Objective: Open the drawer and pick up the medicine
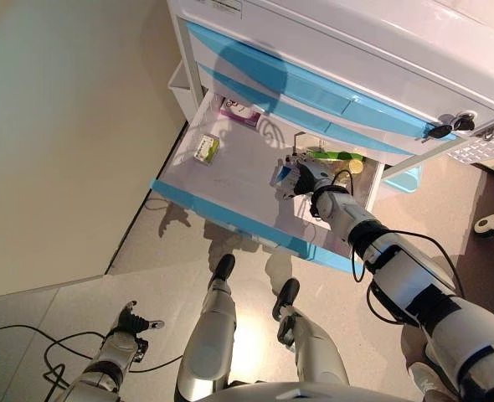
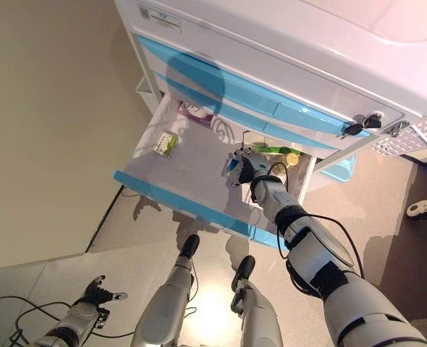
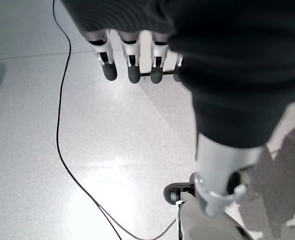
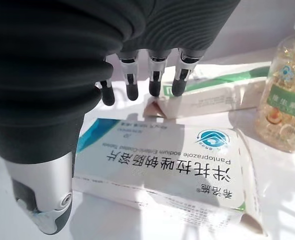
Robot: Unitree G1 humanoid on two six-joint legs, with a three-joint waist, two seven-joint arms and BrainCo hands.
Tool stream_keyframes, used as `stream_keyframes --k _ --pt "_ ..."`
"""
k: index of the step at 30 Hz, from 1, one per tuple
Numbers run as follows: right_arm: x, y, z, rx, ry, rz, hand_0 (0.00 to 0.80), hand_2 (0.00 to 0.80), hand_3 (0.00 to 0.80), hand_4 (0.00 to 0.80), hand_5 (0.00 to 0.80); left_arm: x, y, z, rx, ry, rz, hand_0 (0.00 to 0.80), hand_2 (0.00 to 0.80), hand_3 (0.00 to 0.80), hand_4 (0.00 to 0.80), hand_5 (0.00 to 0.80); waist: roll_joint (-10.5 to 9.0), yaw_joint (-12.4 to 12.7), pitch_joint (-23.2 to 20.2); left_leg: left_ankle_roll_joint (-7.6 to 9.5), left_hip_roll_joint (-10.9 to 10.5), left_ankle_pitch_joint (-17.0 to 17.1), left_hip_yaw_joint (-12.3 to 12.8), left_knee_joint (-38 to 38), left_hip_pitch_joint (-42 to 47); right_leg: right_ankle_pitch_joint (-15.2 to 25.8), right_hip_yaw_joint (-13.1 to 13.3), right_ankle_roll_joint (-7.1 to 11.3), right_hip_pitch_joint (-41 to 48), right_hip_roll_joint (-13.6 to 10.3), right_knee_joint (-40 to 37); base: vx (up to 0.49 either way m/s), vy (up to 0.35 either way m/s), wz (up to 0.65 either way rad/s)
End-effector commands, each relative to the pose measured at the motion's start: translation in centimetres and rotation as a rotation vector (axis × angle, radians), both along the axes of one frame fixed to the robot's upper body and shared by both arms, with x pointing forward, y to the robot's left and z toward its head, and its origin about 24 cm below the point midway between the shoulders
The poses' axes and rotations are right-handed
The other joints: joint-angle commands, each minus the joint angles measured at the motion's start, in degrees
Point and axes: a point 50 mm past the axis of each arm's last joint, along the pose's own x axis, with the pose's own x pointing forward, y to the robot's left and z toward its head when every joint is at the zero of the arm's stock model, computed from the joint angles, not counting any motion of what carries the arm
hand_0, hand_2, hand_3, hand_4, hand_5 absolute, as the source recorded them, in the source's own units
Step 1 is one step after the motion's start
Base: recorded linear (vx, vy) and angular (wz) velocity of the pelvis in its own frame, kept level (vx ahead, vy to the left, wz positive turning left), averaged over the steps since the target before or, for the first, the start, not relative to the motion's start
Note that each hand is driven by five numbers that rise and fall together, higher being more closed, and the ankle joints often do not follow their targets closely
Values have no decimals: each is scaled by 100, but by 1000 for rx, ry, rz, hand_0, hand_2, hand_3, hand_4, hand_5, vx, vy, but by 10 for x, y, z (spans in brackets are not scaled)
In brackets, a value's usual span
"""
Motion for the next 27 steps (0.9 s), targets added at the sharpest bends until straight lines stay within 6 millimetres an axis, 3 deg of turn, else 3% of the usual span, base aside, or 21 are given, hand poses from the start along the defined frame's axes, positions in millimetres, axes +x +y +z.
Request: stream_keyframes --k 1,23,25,26,27 --pt "-3 -24 -11 -153 15 -56 0 0 0 0 0 -3 2 -2 -3 9 43 0 0 0 0 0 -45 13 311 397 -365 5 48 -97 -49 -106 160 246 -52 -54 343 0 0 0" --pt "-8 -49 -22 -340 20 -113 0 0 0 0 0 1 -6 -3 -22 -1 31 0 0 0 0 0 87 27 365 409 -417 29 12 -105 -100 -77 174 268 -119 -93 362 0 0 0" --pt "-9 -52 -23 -344 19 -123 483 483 483 483 483 1 -6 -3 -25 -2 34 0 0 0 0 0 94 29 364 414 -422 25 14 -102 -99 -71 173 271 -126 -98 367 0 0 0" --pt "-9 -53 -23 -341 25 -128 800 800 800 800 800 0 -6 -4 -26 -1 35 0 0 0 0 0 99 28 360 414 -423 25 12 -103 -98 -72 169 271 -125 -100 362 0 0 0" --pt "-9 -53 -24 -338 28 -129 800 800 800 800 800 0 -6 -4 -28 -2 34 0 0 0 0 0 105 26 357 415 -424 26 11 -106 -98 -75 168 272 -120 -99 361 0 0 0"
